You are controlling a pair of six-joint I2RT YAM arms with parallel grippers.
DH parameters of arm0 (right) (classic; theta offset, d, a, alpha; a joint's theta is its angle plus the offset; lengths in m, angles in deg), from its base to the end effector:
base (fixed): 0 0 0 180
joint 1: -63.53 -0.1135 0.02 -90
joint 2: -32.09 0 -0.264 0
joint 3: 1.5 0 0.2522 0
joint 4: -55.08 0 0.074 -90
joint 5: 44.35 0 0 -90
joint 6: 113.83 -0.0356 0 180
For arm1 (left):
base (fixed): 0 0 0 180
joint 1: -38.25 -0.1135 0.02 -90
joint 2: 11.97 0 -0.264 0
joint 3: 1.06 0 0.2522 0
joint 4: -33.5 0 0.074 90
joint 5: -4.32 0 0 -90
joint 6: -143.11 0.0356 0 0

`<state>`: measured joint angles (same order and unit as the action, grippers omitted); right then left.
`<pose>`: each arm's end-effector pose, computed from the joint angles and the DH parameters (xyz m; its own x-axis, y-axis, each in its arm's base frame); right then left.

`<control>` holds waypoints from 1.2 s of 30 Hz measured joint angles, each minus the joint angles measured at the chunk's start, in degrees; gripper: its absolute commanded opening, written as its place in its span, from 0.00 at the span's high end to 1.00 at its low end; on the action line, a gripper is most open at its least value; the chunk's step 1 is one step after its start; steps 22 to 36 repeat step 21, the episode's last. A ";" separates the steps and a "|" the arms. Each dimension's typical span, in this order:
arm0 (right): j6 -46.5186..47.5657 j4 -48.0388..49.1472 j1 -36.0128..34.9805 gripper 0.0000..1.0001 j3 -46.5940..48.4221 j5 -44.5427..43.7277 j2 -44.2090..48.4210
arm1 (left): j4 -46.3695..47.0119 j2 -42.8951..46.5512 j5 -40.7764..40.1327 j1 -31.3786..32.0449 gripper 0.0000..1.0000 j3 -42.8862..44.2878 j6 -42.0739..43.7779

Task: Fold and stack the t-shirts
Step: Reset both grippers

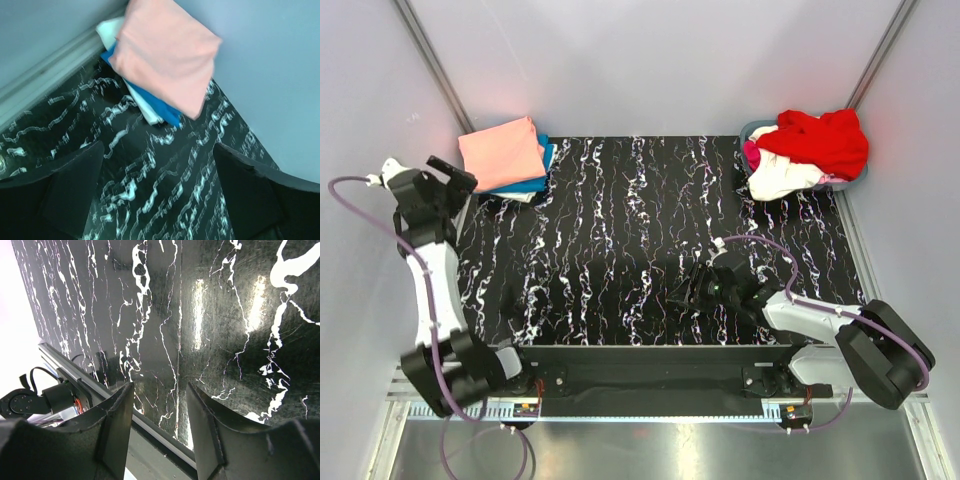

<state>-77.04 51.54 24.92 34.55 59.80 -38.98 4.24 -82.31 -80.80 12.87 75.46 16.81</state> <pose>0.1710 0.1477 0.1508 -0.8959 0.2783 -0.3463 -0.0618 0.6938 0.7175 0.2566 0.1184 0.3463 -0.0745 -0.6882 -0.7217 -0.4969 0.6531 -0.5715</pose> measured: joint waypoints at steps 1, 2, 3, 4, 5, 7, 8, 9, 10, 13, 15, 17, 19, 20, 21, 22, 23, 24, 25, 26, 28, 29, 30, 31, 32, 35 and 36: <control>0.00 -0.02 0.00 0.46 -0.02 -0.02 0.00 | -1.01 2.49 1.36 0.02 0.01 -1.11 0.09; 0.02 -0.04 0.00 0.46 -0.02 0.00 0.00 | -2.38 4.79 2.58 0.07 0.01 -1.95 0.52; 0.02 -0.04 0.00 0.45 -0.02 0.00 0.02 | -3.93 6.86 3.58 0.24 0.01 -2.51 1.60; 0.02 -0.04 0.00 0.45 -0.02 0.00 0.02 | -5.97 8.79 3.98 0.66 0.01 -2.69 2.69; 0.02 -0.02 0.00 0.45 0.00 0.00 0.02 | -7.69 10.25 3.72 1.51 0.01 -2.69 3.65; 0.02 -0.04 0.00 0.44 -0.02 0.00 0.02 | -11.74 14.60 3.06 4.63 0.01 -2.69 6.45; 0.02 -0.07 0.00 0.44 0.00 0.00 0.02 | -13.27 16.41 3.32 6.01 0.01 -2.69 7.34; 0.04 -0.09 0.00 0.44 0.00 0.00 0.02 | -15.04 18.75 4.31 7.58 0.01 -2.69 8.66; 0.04 -0.17 0.00 0.43 0.00 0.00 0.00 | -16.65 20.79 5.88 8.57 0.01 -2.69 9.97; 0.04 -0.48 0.00 0.43 0.00 0.02 0.00 | -20.11 25.88 9.97 9.51 0.01 -3.30 13.44; 0.04 -0.70 0.00 0.43 0.00 0.02 0.00 | -22.08 28.94 12.44 10.14 0.01 -4.81 15.41; 0.04 -0.74 0.00 0.43 0.00 0.02 0.00 | -22.58 31.69 15.06 10.88 0.01 -7.54 16.92; 0.04 -0.85 0.00 0.43 0.00 0.04 0.00 | -23.41 33.42 16.98 11.37 0.01 -10.47 17.97; 0.04 -0.92 0.00 0.42 0.00 0.04 0.00 | -23.65 33.90 17.57 11.43 0.01 -11.69 18.18; 0.04 -1.03 0.00 0.42 0.00 0.04 0.00 | -24.17 34.18 17.92 11.50 0.01 -12.81 18.38; 0.04 -1.03 0.00 0.42 0.00 0.04 0.00 | -24.17 34.18 17.92 11.50 0.01 -12.81 18.38; 0.04 -1.03 0.00 0.42 0.00 0.04 0.00 | -24.17 34.18 17.92 11.50 0.01 -12.81 18.38; 0.04 -1.03 0.00 0.42 0.00 0.04 0.00 | -24.17 34.18 17.92 11.50 0.01 -12.81 18.38; 0.04 -1.03 0.00 0.42 0.00 0.04 0.00 | -24.17 34.18 17.92 11.50 0.01 -12.81 18.38; 0.04 -1.03 0.00 0.42 0.00 0.04 0.00 | -24.17 34.18 17.92 11.50 0.01 -12.81 18.38; 0.04 -1.03 0.00 0.42 0.00 0.04 0.00 | -24.17 34.18 17.92 11.50 0.01 -12.81 18.38; 0.04 -1.03 0.00 0.42 0.00 0.04 0.00 | -24.17 34.18 17.92 11.50 0.01 -12.81 18.38; 0.04 -1.03 0.00 0.42 0.00 0.04 0.00 | -24.17 34.18 17.92 11.50 0.01 -12.81 18.38; 0.04 -1.03 0.00 0.42 0.00 0.04 0.00 | -24.17 34.18 17.92 11.50 0.01 -12.81 18.38; 0.04 -1.03 0.00 0.42 0.00 0.04 0.00 | -24.17 34.18 17.92 11.50 0.01 -12.81 18.38; 0.04 -1.03 0.00 0.42 0.00 0.04 0.00 | -24.17 34.18 17.92 11.50 0.01 -12.81 18.38; 0.04 -1.03 0.00 0.42 0.00 0.04 0.00 | -24.17 34.18 17.92 11.50 0.01 -12.81 18.38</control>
